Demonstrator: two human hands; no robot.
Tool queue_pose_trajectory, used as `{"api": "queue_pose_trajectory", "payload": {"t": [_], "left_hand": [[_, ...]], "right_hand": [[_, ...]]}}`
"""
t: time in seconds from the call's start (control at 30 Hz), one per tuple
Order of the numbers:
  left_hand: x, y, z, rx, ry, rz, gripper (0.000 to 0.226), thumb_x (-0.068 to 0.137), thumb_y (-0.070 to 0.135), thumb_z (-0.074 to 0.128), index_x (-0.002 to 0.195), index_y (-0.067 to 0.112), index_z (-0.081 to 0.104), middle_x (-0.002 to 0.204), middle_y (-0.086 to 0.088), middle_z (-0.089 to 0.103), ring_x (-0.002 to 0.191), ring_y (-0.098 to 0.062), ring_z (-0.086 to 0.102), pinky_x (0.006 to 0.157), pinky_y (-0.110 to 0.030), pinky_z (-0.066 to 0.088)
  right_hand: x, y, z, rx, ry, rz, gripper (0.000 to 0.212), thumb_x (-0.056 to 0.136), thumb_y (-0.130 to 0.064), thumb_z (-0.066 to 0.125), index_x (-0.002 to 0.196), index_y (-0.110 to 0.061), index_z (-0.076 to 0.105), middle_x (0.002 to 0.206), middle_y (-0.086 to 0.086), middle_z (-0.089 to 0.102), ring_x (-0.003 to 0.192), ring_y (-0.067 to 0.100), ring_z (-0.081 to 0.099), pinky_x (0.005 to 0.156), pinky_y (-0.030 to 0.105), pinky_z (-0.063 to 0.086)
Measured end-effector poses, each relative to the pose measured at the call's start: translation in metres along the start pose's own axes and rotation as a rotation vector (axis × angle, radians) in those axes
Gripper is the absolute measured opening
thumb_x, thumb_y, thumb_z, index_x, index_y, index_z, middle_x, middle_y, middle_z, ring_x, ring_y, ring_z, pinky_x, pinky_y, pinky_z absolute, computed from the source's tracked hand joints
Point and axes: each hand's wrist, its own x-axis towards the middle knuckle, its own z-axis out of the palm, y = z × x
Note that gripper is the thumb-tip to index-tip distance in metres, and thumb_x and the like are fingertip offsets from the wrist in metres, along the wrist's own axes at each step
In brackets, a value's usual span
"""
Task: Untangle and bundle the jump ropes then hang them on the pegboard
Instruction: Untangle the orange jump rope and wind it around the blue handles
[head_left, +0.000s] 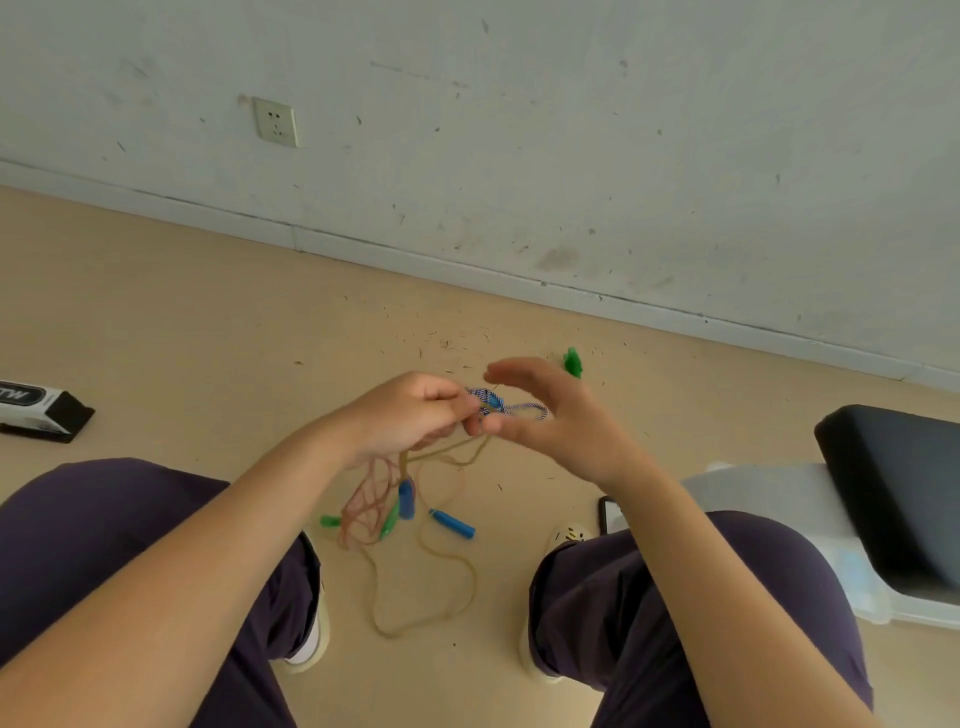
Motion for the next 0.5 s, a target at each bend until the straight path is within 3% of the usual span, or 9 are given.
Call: {"api": "queue_pose_trajectory", "payload": {"t": [0.1,0.17,0.23,0.3,0.4,0.5], "left_hand": [[0.001,0.003,0.002,0.001,-0.051,-0.021,0.033,0.105,0.029,0.048,0.081,0.021,0.068,0.061,0.007,0.045,0.053,-0.007,0.037,0.055,-0.019,0.036],[-0.001,0.004,-0.002,0.029,-0.055,-0.026,0.029,0.104,0.028,0.049,0.084,0.014,0.065,0.065,0.005,0.052,0.056,-0.009,0.045,0.062,-0.022,0.041],[-0.002,0.004,-0.006,0.032,-0.069,-0.051,0.024,0.102,0.026,0.055,0.092,0.008,0.068,0.067,0.003,0.060,0.062,-0.012,0.054,0.067,-0.023,0.048],[-0.003,0.002,-0.012,0.125,-0.070,-0.108,0.019,0.098,0.025,0.061,0.098,0.008,0.071,0.068,0.001,0.067,0.068,-0.012,0.061,0.075,-0.024,0.051],[-0.004,-0.005,-0.023,0.382,-0.004,-0.202,0.019,0.096,0.030,0.063,0.087,0.017,0.073,0.075,0.004,0.075,0.071,-0.004,0.066,0.084,-0.026,0.047],[-0.005,-0.007,-0.031,0.369,0.053,-0.177,0.028,0.100,0.033,0.057,0.085,0.015,0.071,0.078,0.000,0.077,0.082,-0.013,0.071,0.085,-0.025,0.046]], "right_hand": [[0.002,0.000,0.013,0.022,-0.085,0.022,0.037,0.085,-0.026,0.077,0.117,-0.025,0.060,0.088,-0.007,0.071,0.088,0.009,0.068,0.087,0.034,0.056],[0.004,0.002,0.014,-0.010,-0.077,0.051,0.017,0.091,-0.023,0.069,0.107,-0.019,0.063,0.058,-0.011,0.055,0.056,0.010,0.055,0.066,0.036,0.055],[0.006,0.004,0.010,-0.056,-0.040,0.070,0.007,0.094,-0.026,0.066,0.093,-0.019,0.065,0.050,-0.013,0.043,0.047,0.004,0.038,0.050,0.026,0.041],[0.006,0.005,0.003,-0.049,0.068,0.068,0.012,0.095,-0.026,0.063,0.084,-0.023,0.064,0.051,-0.015,0.045,0.048,0.001,0.037,0.051,0.022,0.035],[0.005,0.007,-0.015,0.030,0.325,0.057,0.014,0.097,-0.024,0.059,0.083,-0.025,0.062,0.058,-0.015,0.050,0.056,0.007,0.045,0.058,0.027,0.041],[0.001,0.009,-0.027,0.053,0.346,0.057,0.011,0.096,-0.027,0.060,0.087,-0.022,0.065,0.065,-0.005,0.061,0.062,0.012,0.058,0.067,0.031,0.050]]}}
